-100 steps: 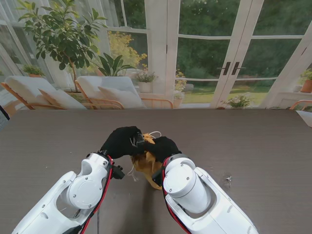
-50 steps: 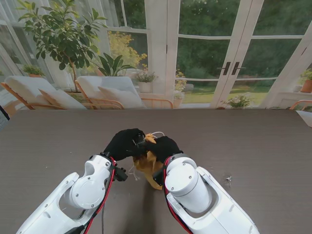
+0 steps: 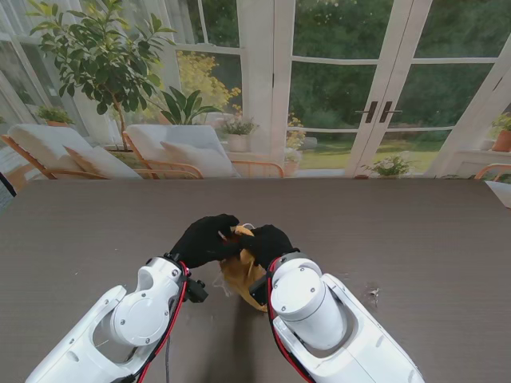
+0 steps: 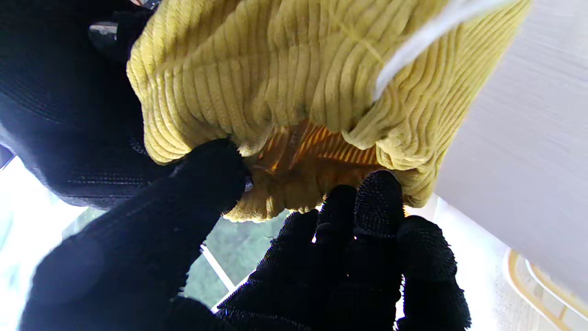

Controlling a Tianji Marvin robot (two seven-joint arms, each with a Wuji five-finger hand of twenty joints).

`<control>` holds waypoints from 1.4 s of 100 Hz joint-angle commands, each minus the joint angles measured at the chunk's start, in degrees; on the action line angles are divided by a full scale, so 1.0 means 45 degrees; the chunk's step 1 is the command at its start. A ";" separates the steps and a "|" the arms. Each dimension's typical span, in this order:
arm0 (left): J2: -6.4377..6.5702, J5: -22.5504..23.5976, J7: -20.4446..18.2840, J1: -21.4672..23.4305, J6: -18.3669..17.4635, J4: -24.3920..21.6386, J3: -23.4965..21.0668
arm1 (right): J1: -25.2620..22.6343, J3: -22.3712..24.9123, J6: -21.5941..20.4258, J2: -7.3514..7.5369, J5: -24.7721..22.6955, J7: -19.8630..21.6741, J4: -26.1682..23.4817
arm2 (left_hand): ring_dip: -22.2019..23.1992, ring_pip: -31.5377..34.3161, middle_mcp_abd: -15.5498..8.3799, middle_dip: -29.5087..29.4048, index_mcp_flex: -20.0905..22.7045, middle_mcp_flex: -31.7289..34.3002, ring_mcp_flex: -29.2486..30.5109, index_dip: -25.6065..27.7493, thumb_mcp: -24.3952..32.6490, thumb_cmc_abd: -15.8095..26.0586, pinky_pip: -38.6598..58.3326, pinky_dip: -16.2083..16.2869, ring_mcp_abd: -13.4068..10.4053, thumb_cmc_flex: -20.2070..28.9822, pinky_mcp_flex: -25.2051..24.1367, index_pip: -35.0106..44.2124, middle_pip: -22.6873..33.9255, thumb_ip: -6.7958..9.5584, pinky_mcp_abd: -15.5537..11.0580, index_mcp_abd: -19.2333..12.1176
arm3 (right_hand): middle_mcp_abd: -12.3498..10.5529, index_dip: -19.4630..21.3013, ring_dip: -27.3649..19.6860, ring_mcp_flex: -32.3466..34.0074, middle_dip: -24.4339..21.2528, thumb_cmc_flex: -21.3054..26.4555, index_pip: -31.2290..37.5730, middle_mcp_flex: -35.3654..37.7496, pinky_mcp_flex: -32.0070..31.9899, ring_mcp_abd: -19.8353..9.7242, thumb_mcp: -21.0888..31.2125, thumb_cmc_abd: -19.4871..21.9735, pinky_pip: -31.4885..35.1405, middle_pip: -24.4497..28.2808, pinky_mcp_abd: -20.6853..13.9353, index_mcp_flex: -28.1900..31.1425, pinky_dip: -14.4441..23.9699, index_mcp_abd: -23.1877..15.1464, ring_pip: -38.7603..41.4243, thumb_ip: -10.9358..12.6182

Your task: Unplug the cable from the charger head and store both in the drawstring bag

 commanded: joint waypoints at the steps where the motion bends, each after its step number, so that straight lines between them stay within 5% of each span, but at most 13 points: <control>1: -0.0009 0.0066 -0.0295 0.0078 -0.0008 -0.0135 -0.0055 | -0.0098 -0.0054 -0.0023 -0.0109 0.0047 0.0229 -0.0189 | 0.0100 -0.0134 -0.0096 -0.0263 -0.0213 -0.0459 -0.0361 -0.0158 0.0077 0.0777 -0.0141 0.0179 0.0346 -0.0344 -0.0372 -0.0305 -0.0232 0.0646 -0.0655 0.0235 | 0.1351 0.0154 -0.0068 -0.0182 0.0188 0.0454 0.0852 0.1157 0.6585 -0.2164 0.0149 -0.0645 0.1518 -0.0043 0.0096 0.0494 0.0561 0.1612 0.0847 -0.0279; 41: -0.0116 0.0699 0.0669 0.0955 -0.0151 -0.0836 -0.0892 | -0.0055 0.0017 0.0031 -0.0159 0.0154 0.0152 -0.0184 | 0.0179 -0.0001 -0.0120 0.0039 0.0211 -0.0204 -0.0248 0.0062 -0.0605 0.1280 -0.0080 0.0280 0.0461 -0.0655 -0.0217 0.0058 0.0117 0.0645 -0.0480 -0.0351 | 0.1387 0.0163 -0.0070 -0.0182 0.0205 0.0545 0.0838 0.1159 0.6588 -0.2189 0.0081 -0.0663 0.1523 -0.0060 0.0080 0.0496 0.0559 0.1618 0.0847 -0.0419; 70: -0.0181 0.1117 0.1342 0.2284 -0.0095 -0.1917 -0.1593 | 0.0073 0.0065 0.0172 -0.0271 0.0182 -0.0048 -0.0207 | 0.0387 0.1374 -0.0458 0.2568 0.1287 0.1284 0.1219 0.3381 -0.0828 0.1527 0.0596 0.0463 0.0434 -0.0782 0.1232 0.4922 0.2450 0.0645 0.0067 -0.1052 | 0.1411 0.0162 -0.0072 -0.0183 0.0203 0.0593 0.0818 0.1159 0.6587 -0.2162 0.0070 -0.0685 0.1525 -0.0090 0.0070 0.0481 0.0558 0.1633 0.0848 -0.0486; 74: -0.0171 0.1245 0.1389 0.2508 -0.0117 -0.2074 -0.1670 | 0.0096 0.0066 0.0196 -0.0286 0.0176 -0.0074 -0.0210 | 0.0398 0.1570 -0.0563 0.2800 0.1364 0.1570 0.1431 0.3795 -0.1121 0.1338 0.0702 0.0411 0.0371 -0.0571 0.1431 0.5716 0.2724 0.0219 0.0089 -0.1202 | 0.1411 0.0163 -0.0073 -0.0183 0.0204 0.0592 0.0816 0.1159 0.6587 -0.2161 0.0068 -0.0677 0.1525 -0.0091 0.0070 0.0481 0.0558 0.1637 0.0849 -0.0497; 91: -0.0044 0.1922 0.1226 0.3497 -0.0164 -0.2655 -0.1949 | 0.0149 0.0092 0.0279 -0.0322 0.0138 -0.0148 -0.0312 | 0.0248 0.1295 -0.0773 0.2818 0.1872 0.1914 0.1339 0.3796 -0.1458 0.1179 0.0575 0.0225 0.0339 -0.0698 0.1328 0.6339 0.2670 0.0021 0.0082 -0.1467 | 0.1411 0.0165 -0.0075 -0.0183 0.0209 0.0597 0.0809 0.1160 0.6587 -0.2159 0.0076 -0.0677 0.1526 -0.0095 0.0069 0.0479 0.0558 0.1644 0.0849 -0.0525; 102: 0.0039 0.2362 0.1075 0.3990 -0.0097 -0.2818 -0.2012 | 0.0159 0.0096 0.0278 -0.0301 0.0056 -0.0138 -0.0399 | 0.0195 0.0930 -0.0707 0.2534 0.1825 0.1702 0.1069 0.3255 -0.1190 0.1267 0.0401 0.0062 0.0346 -0.1265 0.0995 0.5678 0.2203 0.0538 0.0042 -0.1353 | 0.1411 0.0167 -0.0075 -0.0183 0.0211 0.0580 0.0807 0.1161 0.6587 -0.2159 0.0078 -0.0674 0.1526 -0.0096 0.0069 0.0481 0.0557 0.1644 0.0850 -0.0529; 126: 0.0195 0.3169 0.0719 0.4719 0.0022 -0.2929 -0.2202 | 0.0267 0.0061 -0.0162 -0.0127 -0.0200 0.0068 -0.0305 | 0.0410 0.0474 -0.0472 0.1504 0.0504 0.0236 -0.0016 0.0517 -0.1607 0.1156 -0.0020 0.0130 0.0211 -0.1784 -0.0062 0.0873 0.0943 0.0514 -0.0407 -0.0566 | 0.1411 0.0172 -0.0075 -0.0184 0.0216 0.0576 0.0806 0.1161 0.6584 -0.2164 0.0102 -0.0727 0.1527 -0.0098 0.0081 0.0478 0.0557 0.1643 0.0852 -0.0525; 140: 0.0191 0.3239 0.0797 0.4800 -0.0018 -0.2765 -0.2249 | 0.0298 0.0088 -0.0755 -0.0025 -0.0142 0.0119 -0.0243 | 0.0448 0.0214 -0.0439 0.0991 -0.0535 -0.0546 -0.0606 -0.0216 -0.1852 0.1307 -0.0274 0.0177 0.0246 -0.1939 -0.0667 -0.0474 0.0322 0.0527 -0.0635 -0.0784 | 0.1412 0.0171 -0.0074 -0.0184 0.0218 0.0563 0.0806 0.1161 0.6587 -0.2140 0.0105 -0.0737 0.1534 -0.0100 0.0100 0.0476 0.0562 0.1643 0.0857 -0.0539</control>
